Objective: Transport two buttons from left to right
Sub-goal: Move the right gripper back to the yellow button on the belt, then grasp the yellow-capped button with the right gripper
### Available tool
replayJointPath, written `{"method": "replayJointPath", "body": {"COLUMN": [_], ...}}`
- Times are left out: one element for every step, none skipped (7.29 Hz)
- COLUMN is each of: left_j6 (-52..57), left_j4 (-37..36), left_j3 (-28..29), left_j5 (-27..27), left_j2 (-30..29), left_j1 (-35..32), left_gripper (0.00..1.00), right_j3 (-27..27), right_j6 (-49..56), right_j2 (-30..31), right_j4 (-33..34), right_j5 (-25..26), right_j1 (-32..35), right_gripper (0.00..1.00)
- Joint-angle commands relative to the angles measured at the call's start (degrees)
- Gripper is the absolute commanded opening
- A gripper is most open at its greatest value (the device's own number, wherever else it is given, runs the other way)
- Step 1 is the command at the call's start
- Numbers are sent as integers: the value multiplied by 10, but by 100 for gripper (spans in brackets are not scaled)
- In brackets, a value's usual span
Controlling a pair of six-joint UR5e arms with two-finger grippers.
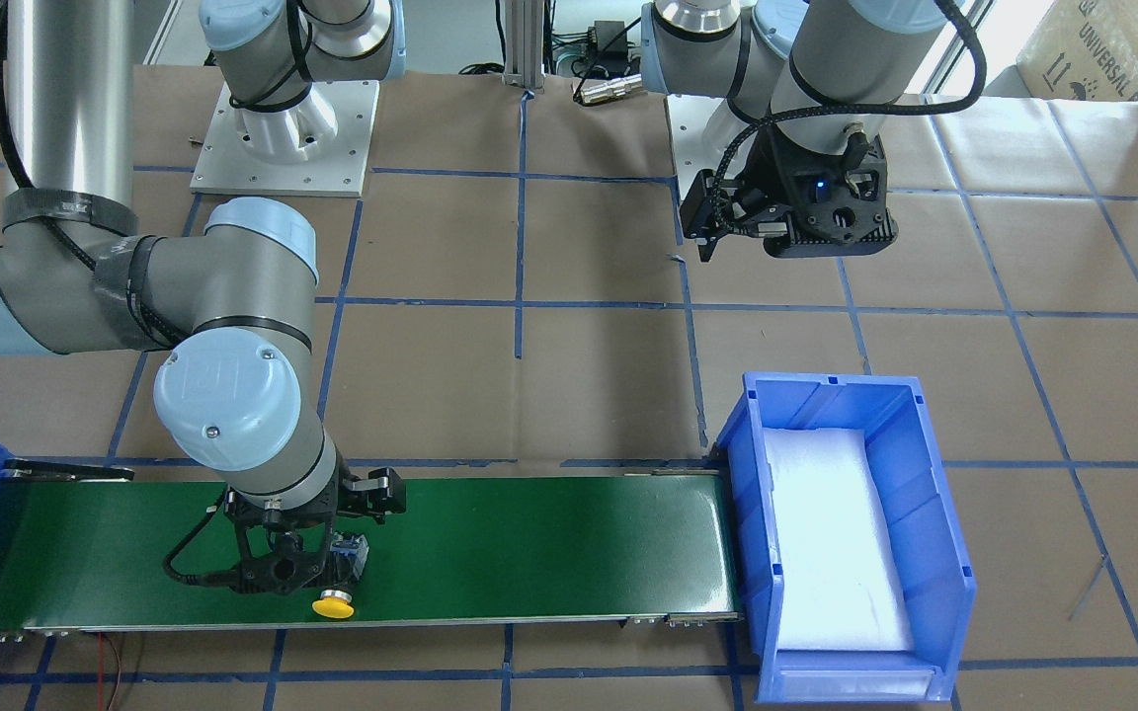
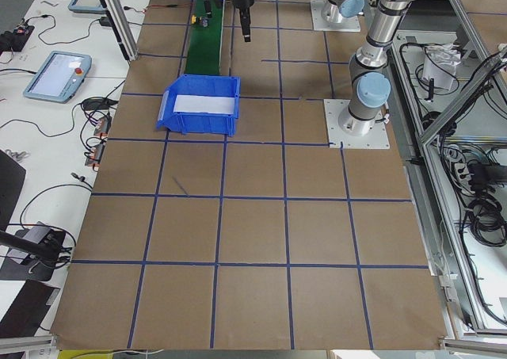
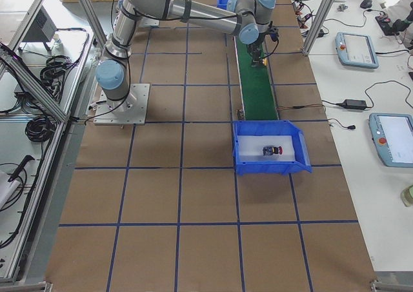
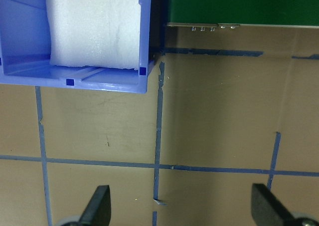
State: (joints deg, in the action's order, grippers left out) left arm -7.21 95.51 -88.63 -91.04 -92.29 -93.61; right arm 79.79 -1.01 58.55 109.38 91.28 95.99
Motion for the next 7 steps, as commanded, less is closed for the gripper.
{"method": "replayJointPath", "body": {"left_j6": [0, 0, 0, 0, 0, 0, 0], "left_j4": [0, 0, 0, 0, -1, -1, -1], "left_j3": [0, 0, 3, 3, 6, 13, 12], "left_j5": [0, 0, 0, 0, 0, 1, 1], "left_j2": [0, 0, -1, -1, -3, -10, -9], "left_j1": [0, 1, 2, 2, 2, 1, 1], "left_gripper": [100, 100, 100, 100, 100, 100, 100], "right_j3": [5, 5, 1, -3, -6, -11, -24], "right_j6": [-29, -22, -22, -22, -22, -22, -13], "right_j2": [-12, -21, -22, -22, -18, -13, -2], "right_j4": [26, 38, 36, 34, 32, 33, 13], "right_j5": [-4, 5, -2, -1, 2, 24, 42], "right_j1": [-4, -11, -18, -18, -19, -20, -28], "right_gripper": [75, 63, 35, 25, 18, 18, 19]}}
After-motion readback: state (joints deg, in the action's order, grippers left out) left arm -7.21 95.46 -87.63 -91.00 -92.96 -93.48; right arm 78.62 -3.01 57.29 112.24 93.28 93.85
